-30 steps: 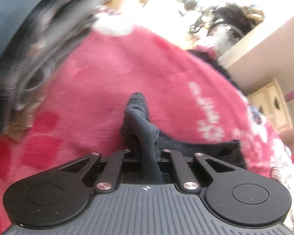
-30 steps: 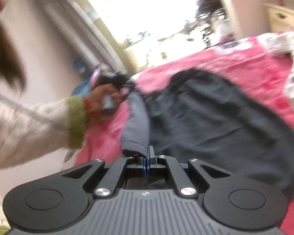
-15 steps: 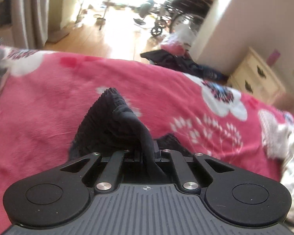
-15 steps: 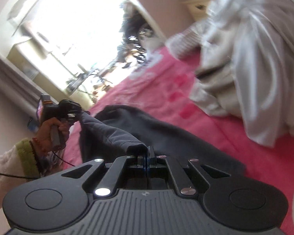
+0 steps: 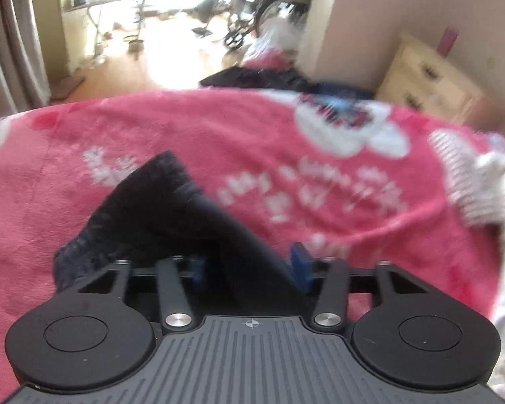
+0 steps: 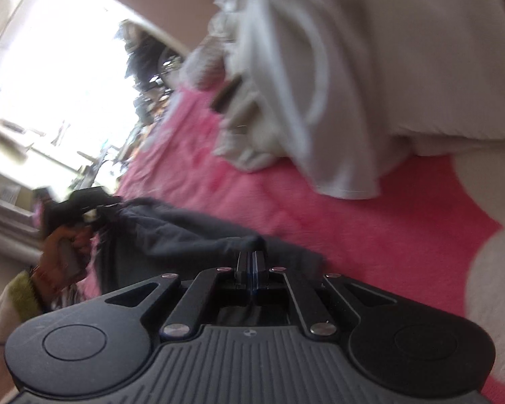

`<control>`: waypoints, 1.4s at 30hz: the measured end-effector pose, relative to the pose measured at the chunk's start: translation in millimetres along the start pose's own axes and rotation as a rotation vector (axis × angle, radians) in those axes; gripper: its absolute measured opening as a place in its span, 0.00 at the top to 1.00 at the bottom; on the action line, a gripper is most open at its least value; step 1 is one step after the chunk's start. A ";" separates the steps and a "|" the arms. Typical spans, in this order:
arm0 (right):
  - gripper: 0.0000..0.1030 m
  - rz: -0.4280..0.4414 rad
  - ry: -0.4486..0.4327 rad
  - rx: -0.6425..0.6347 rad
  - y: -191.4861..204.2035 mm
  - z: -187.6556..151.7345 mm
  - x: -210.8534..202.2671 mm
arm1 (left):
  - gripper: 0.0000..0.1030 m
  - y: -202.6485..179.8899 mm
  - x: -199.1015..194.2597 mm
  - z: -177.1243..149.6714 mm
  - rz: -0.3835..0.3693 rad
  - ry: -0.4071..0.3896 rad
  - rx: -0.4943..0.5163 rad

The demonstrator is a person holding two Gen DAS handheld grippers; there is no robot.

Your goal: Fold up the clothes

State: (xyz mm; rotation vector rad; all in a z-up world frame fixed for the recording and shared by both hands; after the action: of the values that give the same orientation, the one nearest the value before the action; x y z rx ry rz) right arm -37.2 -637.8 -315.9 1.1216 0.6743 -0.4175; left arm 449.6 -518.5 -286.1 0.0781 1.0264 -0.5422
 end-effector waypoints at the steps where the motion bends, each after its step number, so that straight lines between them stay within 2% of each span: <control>1: 0.99 -0.022 0.000 0.001 -4.0 0.0 -0.1 | 0.31 -2.8 -8.0 0.3 -0.036 -0.003 0.001; 2: 0.99 -0.054 -0.006 -0.016 -5.6 0.1 -1.0 | 0.26 -5.7 -16.2 0.6 -0.072 -0.007 0.002; 5: 0.98 -0.170 -0.049 -0.142 2.0 0.9 -11.0 | 0.23 -3.4 -47.5 -2.7 -0.136 -0.009 0.012; 9: 0.93 -0.212 -0.078 -0.293 28.2 -1.6 -21.1 | 0.17 22.8 -95.4 -19.8 -0.198 0.012 -0.031; 10: 0.88 -0.214 -0.067 -0.309 31.8 -2.7 -19.6 | 0.17 31.3 -104.3 -27.2 -0.194 0.032 -0.033; 11: 0.78 -0.211 -0.049 -0.302 32.2 -4.0 -16.7 | 0.17 40.0 -112.2 -35.2 -0.186 0.056 -0.030; 12: 0.75 -0.206 -0.032 -0.279 30.6 -5.1 -14.2 | 0.17 49.8 -120.9 -46.2 -0.165 0.080 -0.015; 16: 0.71 -0.157 0.041 -0.155 20.5 -8.1 -0.8 | 0.17 75.5 -149.7 -99.2 -0.105 0.149 0.117; 21: 0.62 -0.125 0.077 -0.036 8.6 -2.0 19.9 | 0.17 67.4 -163.3 -206.2 -0.154 0.297 0.249; 23: 0.63 -0.135 0.070 -0.040 8.4 2.2 24.2 | 0.18 58.3 -165.5 -245.1 -0.185 0.340 0.265; 24: 0.66 -0.146 0.052 -0.056 11.5 4.2 22.9 | 0.18 51.3 -166.5 -263.5 -0.200 0.356 0.268; 26: 0.97 -0.160 0.010 -0.102 21.1 8.3 17.4 | 0.19 39.3 -168.6 -289.0 -0.220 0.370 0.265; 31: 0.98 -0.194 -0.079 -0.196 44.5 13.0 -6.0 | 0.19 20.0 -174.5 -312.7 -0.280 0.383 0.232; 35: 0.98 -0.284 -0.069 -0.183 22.8 15.2 2.0 | 0.19 13.9 -170.1 -323.5 -0.306 0.392 0.185; 38: 0.97 -0.401 -0.053 -0.184 -3.7 13.6 15.7 | 0.20 16.1 -161.7 -327.8 -0.261 0.386 0.213; 42: 0.90 -0.379 -0.070 -0.153 1.8 1.5 -2.9 | 0.20 23.1 -153.7 -322.8 -0.211 0.357 0.252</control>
State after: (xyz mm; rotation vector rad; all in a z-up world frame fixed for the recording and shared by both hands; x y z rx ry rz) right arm -37.8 -638.5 -312.2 0.8301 0.8457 -0.7122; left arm 143.6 -338.2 -333.2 0.3002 1.3174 -0.8706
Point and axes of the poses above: each gripper's, at about its wrist camera, not at the fingertips, and x roughly the way its jaws point, y to its left, z to its top, the point moved 10 cm from there along x, roughly the way its jaws point, and after that the axes turned 6 degrees about y, right-handed, at the moved point
